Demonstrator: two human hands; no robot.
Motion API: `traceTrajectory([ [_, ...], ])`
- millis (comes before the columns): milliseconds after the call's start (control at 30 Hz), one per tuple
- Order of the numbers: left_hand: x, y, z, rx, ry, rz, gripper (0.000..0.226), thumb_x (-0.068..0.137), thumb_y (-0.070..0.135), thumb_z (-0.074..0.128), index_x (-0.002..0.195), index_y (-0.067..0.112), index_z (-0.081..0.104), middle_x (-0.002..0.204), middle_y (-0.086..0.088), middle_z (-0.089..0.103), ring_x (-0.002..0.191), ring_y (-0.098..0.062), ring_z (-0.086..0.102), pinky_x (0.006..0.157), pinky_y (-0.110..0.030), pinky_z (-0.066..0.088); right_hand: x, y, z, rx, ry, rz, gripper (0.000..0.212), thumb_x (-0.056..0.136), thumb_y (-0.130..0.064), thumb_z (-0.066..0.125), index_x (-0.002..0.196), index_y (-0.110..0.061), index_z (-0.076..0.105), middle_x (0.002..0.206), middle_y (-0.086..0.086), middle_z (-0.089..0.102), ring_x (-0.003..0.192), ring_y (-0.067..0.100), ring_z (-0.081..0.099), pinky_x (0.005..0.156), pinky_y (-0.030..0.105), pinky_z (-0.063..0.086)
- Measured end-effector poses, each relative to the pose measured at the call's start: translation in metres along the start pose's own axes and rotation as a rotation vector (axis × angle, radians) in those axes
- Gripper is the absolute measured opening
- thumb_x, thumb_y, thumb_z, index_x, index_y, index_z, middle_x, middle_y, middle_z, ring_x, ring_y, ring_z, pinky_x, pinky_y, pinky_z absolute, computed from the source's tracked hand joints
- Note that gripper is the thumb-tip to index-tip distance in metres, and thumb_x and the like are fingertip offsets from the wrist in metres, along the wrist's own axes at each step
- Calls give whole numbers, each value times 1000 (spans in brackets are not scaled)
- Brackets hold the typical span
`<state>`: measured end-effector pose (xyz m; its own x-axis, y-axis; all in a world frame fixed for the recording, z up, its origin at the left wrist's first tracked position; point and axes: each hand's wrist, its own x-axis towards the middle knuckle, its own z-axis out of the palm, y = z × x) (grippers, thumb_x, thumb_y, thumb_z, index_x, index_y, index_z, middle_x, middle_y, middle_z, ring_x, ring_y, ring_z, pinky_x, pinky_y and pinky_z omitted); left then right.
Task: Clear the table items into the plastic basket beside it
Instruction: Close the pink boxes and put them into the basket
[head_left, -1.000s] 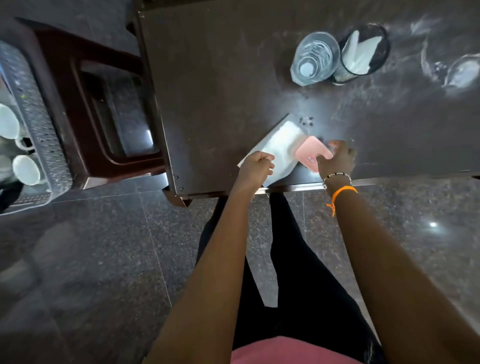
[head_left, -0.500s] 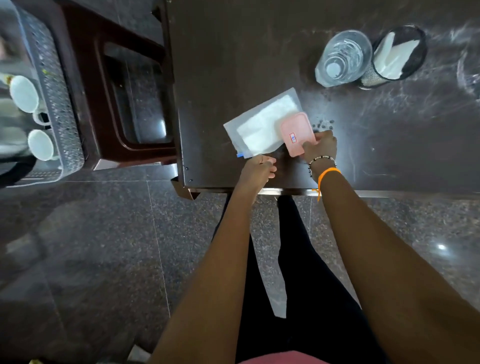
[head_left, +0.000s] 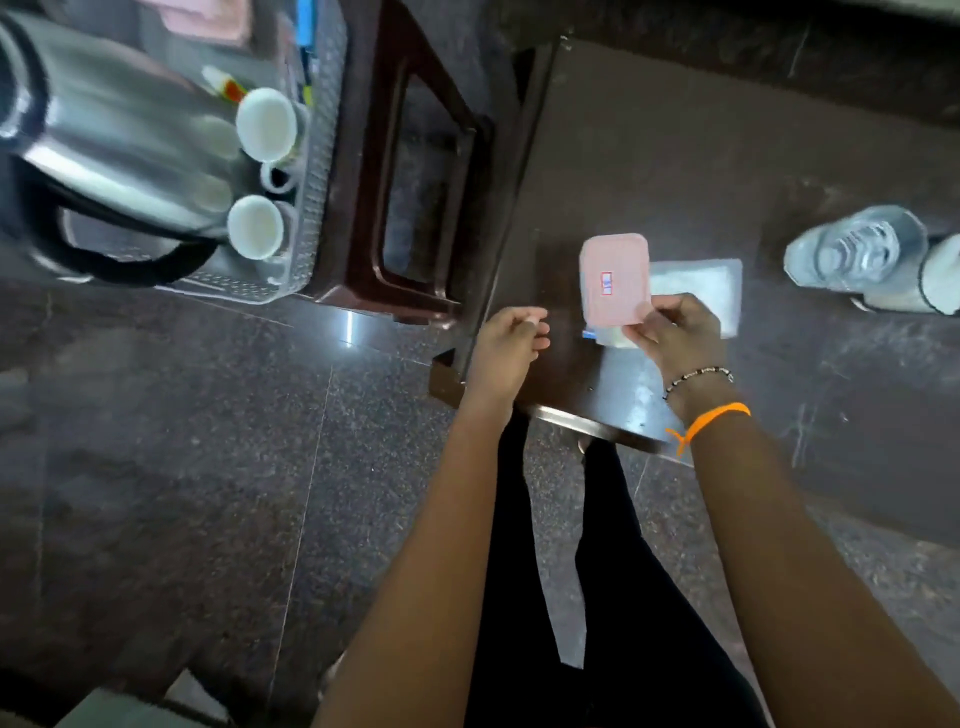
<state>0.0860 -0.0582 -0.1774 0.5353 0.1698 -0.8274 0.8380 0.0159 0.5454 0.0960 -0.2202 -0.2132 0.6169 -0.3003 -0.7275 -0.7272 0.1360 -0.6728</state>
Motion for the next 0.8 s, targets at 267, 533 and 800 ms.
traceTrajectory([
  [267, 3, 69, -140, -410, 319, 157, 25, 95, 6, 42, 86, 19, 61, 83, 2, 61, 74, -8, 58, 71, -17, 46, -22, -95, 174, -52, -305, -121, 25, 88, 1, 55, 69, -15, 57, 71, 6, 56, 47, -1, 59, 53, 12, 54],
  [533, 33, 117, -213, -569, 271, 163, 21, 93, 5, 46, 87, 16, 62, 78, 1, 62, 68, -7, 58, 66, -14, 48, -15, -159, 321, -251, -349, -351, 20, 83, 3, 54, 72, -10, 65, 52, -10, 62, 55, 2, 57, 55, 15, 55],
  [800, 56, 126, -222, -552, 209, 80, 19, 95, 7, 45, 107, 10, 59, 82, 4, 60, 73, -6, 58, 58, -6, 48, 20, -174, 382, -639, -261, -374, 19, 79, -12, 56, 63, -15, 66, 46, -6, 62, 47, 2, 55, 75, 28, 55],
])
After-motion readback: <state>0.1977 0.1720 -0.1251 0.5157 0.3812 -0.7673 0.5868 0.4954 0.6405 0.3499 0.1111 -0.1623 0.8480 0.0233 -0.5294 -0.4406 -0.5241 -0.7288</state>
